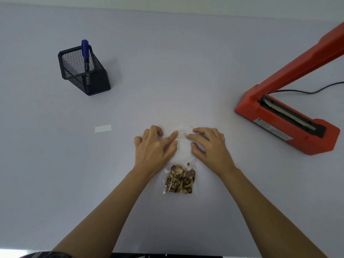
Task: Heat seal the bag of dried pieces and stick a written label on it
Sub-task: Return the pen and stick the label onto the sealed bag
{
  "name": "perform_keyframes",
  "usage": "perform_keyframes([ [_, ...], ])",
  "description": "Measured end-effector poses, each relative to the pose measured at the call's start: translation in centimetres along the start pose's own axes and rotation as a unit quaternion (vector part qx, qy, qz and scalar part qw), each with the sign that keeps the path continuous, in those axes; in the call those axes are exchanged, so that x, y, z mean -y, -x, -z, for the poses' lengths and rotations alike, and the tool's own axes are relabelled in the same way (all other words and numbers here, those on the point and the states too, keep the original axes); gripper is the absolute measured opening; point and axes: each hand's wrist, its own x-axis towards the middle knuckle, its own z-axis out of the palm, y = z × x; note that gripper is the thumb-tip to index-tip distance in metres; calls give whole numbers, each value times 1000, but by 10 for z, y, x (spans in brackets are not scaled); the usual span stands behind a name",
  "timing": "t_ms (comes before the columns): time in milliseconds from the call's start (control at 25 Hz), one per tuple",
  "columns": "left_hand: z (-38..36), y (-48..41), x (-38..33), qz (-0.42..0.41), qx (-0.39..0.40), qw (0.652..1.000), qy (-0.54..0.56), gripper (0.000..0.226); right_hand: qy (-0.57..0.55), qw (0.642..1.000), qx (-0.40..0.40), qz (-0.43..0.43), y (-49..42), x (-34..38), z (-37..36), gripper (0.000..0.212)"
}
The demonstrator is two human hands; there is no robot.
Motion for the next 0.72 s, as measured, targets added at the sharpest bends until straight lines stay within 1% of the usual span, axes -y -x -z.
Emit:
perform_keyframes([
  [80, 0, -1, 1, 1, -9, 1000, 12, 39, 2, 1000, 1, -1, 0, 0, 0, 27],
  [240, -5, 2, 3, -44, -11, 999, -21, 35, 24, 1000, 9, 0, 0, 1, 1, 31],
  [320, -8, 2, 4, -46, -17, 998, -25, 35, 69, 997, 35, 19, -1, 1, 2, 40],
  [400, -8, 2, 3, -45, -21, 998, -23, 34, 95, 994, 54, 26, -1, 2, 3, 43],
  [720, -9, 1, 2, -41, -27, 999, -6, 33, 114, 992, 47, 17, -1, 3, 1, 44],
])
